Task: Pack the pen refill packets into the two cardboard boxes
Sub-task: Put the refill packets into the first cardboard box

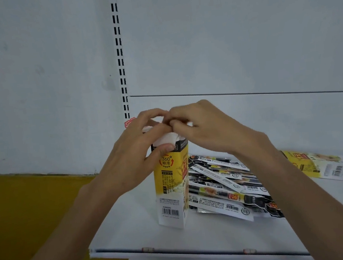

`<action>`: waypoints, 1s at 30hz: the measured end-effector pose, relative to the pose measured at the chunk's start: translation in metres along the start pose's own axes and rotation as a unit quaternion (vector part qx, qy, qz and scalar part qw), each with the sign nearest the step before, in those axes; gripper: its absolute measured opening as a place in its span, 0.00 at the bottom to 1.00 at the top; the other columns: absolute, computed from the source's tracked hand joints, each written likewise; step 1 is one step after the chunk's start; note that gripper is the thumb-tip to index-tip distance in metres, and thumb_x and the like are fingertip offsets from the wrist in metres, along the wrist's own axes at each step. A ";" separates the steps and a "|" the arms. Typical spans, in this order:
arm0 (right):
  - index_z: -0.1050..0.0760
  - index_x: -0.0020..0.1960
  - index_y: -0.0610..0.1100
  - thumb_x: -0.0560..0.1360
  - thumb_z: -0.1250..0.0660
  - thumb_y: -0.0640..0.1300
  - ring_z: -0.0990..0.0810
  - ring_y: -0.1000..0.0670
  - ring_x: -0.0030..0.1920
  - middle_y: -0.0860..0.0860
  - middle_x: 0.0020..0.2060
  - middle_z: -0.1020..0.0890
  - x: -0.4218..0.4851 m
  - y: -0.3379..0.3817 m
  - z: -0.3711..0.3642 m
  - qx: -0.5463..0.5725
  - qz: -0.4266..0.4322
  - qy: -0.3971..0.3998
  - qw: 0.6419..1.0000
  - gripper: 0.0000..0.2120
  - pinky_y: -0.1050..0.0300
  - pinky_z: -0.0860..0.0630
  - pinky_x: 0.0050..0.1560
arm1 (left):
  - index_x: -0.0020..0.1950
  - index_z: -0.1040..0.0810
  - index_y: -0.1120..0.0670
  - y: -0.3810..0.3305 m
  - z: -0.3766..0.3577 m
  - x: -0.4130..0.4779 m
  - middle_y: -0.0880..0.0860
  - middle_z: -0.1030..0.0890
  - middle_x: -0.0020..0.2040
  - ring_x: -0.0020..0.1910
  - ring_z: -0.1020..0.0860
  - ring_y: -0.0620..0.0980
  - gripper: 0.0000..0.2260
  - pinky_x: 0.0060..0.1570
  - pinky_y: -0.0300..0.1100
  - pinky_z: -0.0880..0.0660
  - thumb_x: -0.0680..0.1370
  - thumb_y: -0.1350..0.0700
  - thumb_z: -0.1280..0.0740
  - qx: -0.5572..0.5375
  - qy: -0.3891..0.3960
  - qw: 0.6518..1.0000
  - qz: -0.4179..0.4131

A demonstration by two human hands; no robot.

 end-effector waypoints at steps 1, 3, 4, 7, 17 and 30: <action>0.21 0.51 0.43 0.76 0.39 0.41 0.22 0.53 0.43 0.51 0.41 0.18 -0.004 -0.001 0.014 0.011 0.019 -0.084 0.996 0.09 0.61 0.28 0.46 | 0.57 0.27 0.47 0.000 0.000 0.001 0.47 0.30 0.62 0.54 0.35 0.37 0.15 0.51 0.40 0.31 0.75 0.43 0.44 0.011 0.004 1.000 -0.002; 0.21 0.49 0.42 0.74 0.35 0.41 0.23 0.56 0.44 0.52 0.44 0.18 -0.019 -0.016 0.046 0.050 0.025 -0.255 0.965 0.07 0.65 0.28 0.49 | 0.57 0.26 0.48 0.001 -0.001 0.000 0.44 0.26 0.55 0.53 0.34 0.40 0.16 0.50 0.41 0.34 0.75 0.43 0.45 0.038 0.015 0.999 -0.004; 0.21 0.47 0.43 0.73 0.34 0.40 0.23 0.57 0.41 0.53 0.41 0.19 -0.026 -0.032 0.054 0.070 -0.006 -0.293 0.954 0.04 0.66 0.27 0.46 | 0.57 0.27 0.48 0.001 -0.001 -0.001 0.43 0.26 0.52 0.52 0.35 0.40 0.16 0.49 0.40 0.36 0.75 0.43 0.45 0.047 0.016 0.999 -0.006; 0.24 0.44 0.47 0.73 0.32 0.47 0.24 0.55 0.39 0.54 0.39 0.22 -0.028 -0.095 0.009 0.002 -0.189 -0.086 0.978 0.04 0.56 0.24 0.50 | 0.55 0.30 0.41 0.002 -0.002 -0.001 0.42 0.29 0.51 0.52 0.38 0.37 0.09 0.46 0.33 0.38 0.75 0.43 0.42 0.026 0.019 0.999 0.026; 0.20 0.43 0.43 0.73 0.35 0.42 0.20 0.47 0.41 0.46 0.40 0.17 -0.067 -0.156 -0.075 0.046 -0.309 0.172 0.934 0.05 0.52 0.23 0.46 | 0.58 0.22 0.51 0.000 -0.002 0.011 0.42 0.27 0.48 0.55 0.37 0.44 0.21 0.50 0.41 0.40 0.70 0.42 0.41 0.035 0.077 0.995 0.052; 0.25 0.52 0.47 0.71 0.33 0.38 0.24 0.48 0.51 0.48 0.51 0.23 -0.072 -0.206 -0.086 -0.053 -0.304 0.178 0.934 0.11 0.55 0.25 0.51 | 0.51 0.21 0.54 -0.009 0.000 0.005 0.48 0.20 0.47 0.48 0.32 0.41 0.19 0.44 0.45 0.35 0.73 0.43 0.44 0.089 0.031 0.995 0.013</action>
Point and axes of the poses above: each hand's wrist, its own x-axis towards the middle knuckle, its own z-axis out of the back of the hand, y = z × x, the point moved 9 cm from there along x, towards the middle knuckle
